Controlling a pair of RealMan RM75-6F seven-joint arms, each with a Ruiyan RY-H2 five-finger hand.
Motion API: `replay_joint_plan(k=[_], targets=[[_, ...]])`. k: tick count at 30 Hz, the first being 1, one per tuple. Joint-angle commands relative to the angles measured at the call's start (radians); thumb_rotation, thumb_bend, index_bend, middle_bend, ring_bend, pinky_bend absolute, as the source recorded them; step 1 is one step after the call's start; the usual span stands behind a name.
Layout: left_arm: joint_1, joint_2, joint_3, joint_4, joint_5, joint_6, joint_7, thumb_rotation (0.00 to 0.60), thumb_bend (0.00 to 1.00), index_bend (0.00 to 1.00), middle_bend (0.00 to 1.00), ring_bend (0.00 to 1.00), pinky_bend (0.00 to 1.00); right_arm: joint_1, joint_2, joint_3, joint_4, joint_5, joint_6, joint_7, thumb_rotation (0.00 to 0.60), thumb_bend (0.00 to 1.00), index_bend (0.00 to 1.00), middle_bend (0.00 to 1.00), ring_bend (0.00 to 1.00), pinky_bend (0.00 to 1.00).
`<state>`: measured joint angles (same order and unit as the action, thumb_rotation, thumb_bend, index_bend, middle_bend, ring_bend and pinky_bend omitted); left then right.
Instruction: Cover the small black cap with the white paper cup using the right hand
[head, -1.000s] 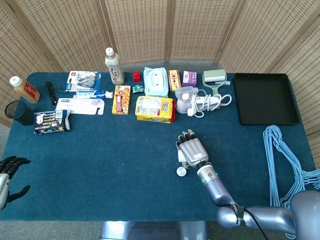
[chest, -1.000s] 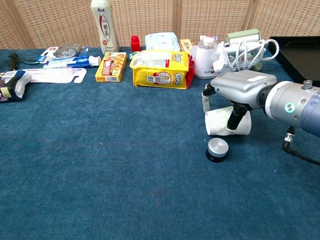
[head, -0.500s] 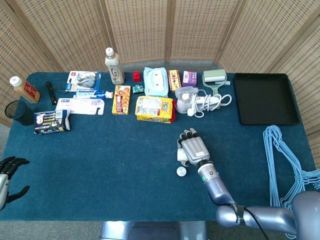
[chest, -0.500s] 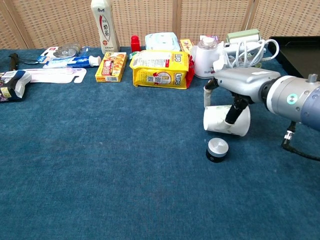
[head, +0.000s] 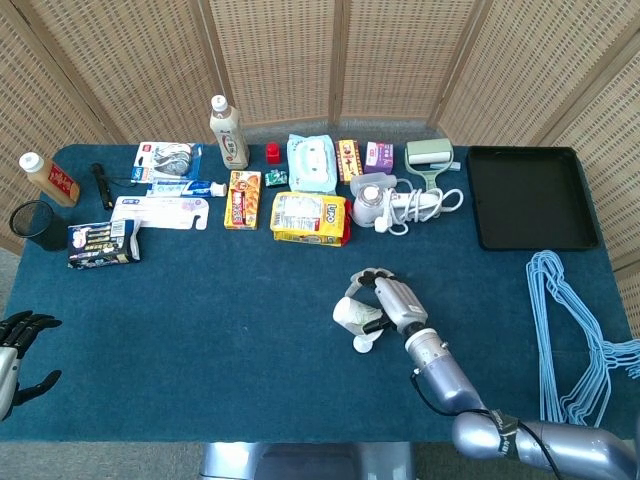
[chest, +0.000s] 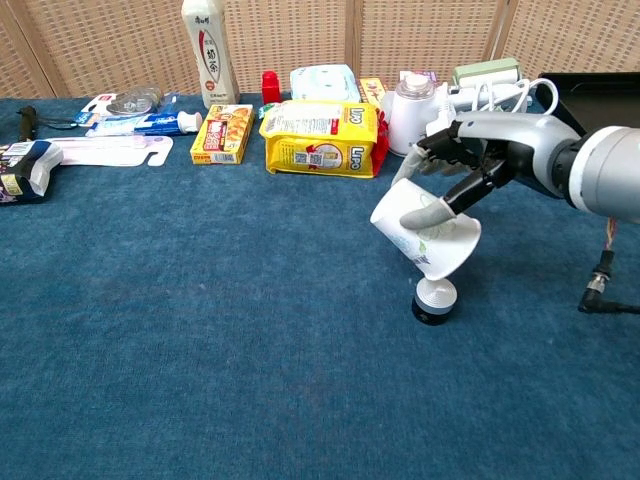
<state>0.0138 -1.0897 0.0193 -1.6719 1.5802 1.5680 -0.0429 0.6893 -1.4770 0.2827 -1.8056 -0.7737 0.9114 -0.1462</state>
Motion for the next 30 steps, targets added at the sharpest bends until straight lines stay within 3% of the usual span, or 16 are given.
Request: replay_joint_plan(k=[1, 17, 30], targets=[[0.001, 0.003, 0.0, -0.002, 0.0, 0.002, 0.001, 0.6, 0.18, 0.28, 0.28, 0.17, 0.18, -0.031, 0.01, 0.017, -0.022, -0.04, -0.026, 0.081, 0.558, 0.26, 0.46, 0.23, 0.13, 0.04], [0.004, 0.015, 0.003, -0.016, 0.006, 0.008, 0.007, 0.6, 0.18, 0.28, 0.28, 0.17, 0.18, -0.098, -0.048, -0.006, -0.009, -0.144, -0.023, 0.3, 0.56, 0.25, 0.46, 0.25, 0.14, 0.03], [0.017, 0.028, 0.011, -0.031, 0.021, 0.026, 0.011, 0.6, 0.18, 0.28, 0.28, 0.17, 0.18, -0.151, -0.135, -0.06, 0.116, -0.284, 0.031, 0.403, 0.56, 0.25, 0.46, 0.25, 0.15, 0.02]])
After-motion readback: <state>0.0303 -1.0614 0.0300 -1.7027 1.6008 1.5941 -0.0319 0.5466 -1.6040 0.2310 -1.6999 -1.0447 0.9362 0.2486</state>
